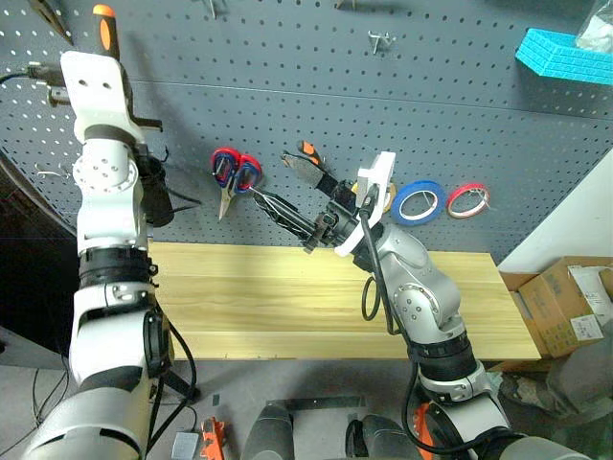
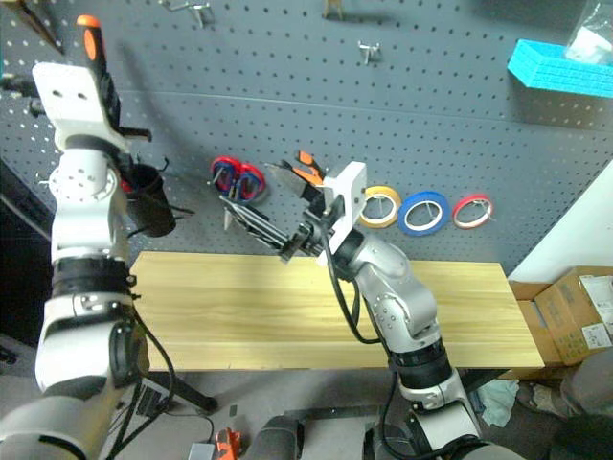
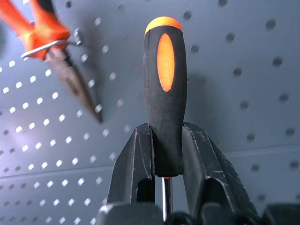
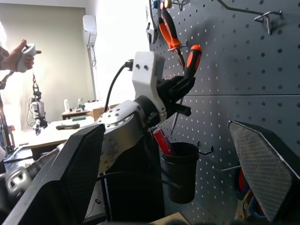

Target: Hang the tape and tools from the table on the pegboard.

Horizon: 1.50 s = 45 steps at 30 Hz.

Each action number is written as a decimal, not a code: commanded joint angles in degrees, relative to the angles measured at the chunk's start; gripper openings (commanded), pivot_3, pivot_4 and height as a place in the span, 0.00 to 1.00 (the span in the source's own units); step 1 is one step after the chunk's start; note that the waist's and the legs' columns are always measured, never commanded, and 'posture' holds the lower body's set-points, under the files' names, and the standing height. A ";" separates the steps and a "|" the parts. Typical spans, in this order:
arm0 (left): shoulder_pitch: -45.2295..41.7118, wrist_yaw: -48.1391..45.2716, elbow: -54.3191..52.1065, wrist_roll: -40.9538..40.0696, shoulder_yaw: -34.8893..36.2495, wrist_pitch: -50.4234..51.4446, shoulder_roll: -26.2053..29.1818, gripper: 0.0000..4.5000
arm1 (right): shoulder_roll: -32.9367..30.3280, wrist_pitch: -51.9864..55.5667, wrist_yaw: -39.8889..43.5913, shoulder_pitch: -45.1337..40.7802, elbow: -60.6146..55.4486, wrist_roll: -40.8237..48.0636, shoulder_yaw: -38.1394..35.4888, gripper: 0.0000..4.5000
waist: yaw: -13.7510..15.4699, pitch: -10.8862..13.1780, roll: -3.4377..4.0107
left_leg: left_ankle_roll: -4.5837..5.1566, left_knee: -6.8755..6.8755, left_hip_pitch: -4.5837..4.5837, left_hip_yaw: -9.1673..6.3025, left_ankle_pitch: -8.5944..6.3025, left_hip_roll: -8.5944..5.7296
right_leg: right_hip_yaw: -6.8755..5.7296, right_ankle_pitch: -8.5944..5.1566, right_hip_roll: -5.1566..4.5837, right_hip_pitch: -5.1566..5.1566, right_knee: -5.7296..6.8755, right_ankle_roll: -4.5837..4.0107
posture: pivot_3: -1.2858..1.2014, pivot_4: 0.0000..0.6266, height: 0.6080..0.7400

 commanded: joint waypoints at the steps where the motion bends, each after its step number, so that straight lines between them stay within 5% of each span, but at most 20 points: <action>1: -3.64 0.08 4.45 -0.10 -0.76 -4.84 1.56 0.11 | -0.09 -1.58 -0.01 -0.94 -1.05 -0.17 -0.61 1.00 | -0.02 -0.07 -0.01 | 0.00 0.00 0.00 0.00 0.00 0.00 | 0.00 0.00 0.00 -0.01 0.02 0.00 | 0.61 0.00 1.00; 20: 3.54 0.65 11.32 -6.42 2.51 -6.59 1.59 0.11 | -2.45 -0.82 -1.80 0.48 -2.79 -0.47 -0.64 1.00 | -0.51 -0.51 -0.05 | 0.01 0.12 0.07 0.06 0.01 0.00 | 0.09 0.01 0.00 0.02 0.20 -0.01 | 0.60 0.05 1.00; 32: 4.27 1.25 9.26 -7.72 2.44 -6.02 1.13 0.99 | -2.85 -0.52 -1.71 0.40 -2.66 -0.51 -0.48 1.00 | -0.53 -0.52 -0.03 | 0.03 0.11 0.44 0.07 0.02 0.01 | 0.09 0.00 0.01 0.33 0.26 0.00 | 0.60 0.06 1.00; 39: 8.35 1.72 -0.21 -9.24 2.47 -1.68 -0.80 0.99 | -5.36 -0.33 -1.78 1.43 -4.68 -2.16 0.05 1.00 | -0.57 -0.52 0.00 | 0.03 0.11 0.75 0.06 0.02 0.01 | 0.09 -0.03 -0.01 0.73 0.16 0.04 | 0.59 0.08 1.00; 45: 28.14 -1.21 -37.20 -12.72 -4.88 17.30 -10.09 0.99 | -16.17 0.34 -5.78 13.55 -9.84 -12.69 0.98 1.00 | -0.46 -0.59 0.04 | 0.05 0.11 0.74 0.13 0.01 -0.06 | 0.15 -0.02 -0.17 0.88 -0.03 -0.02 | 0.59 0.10 1.00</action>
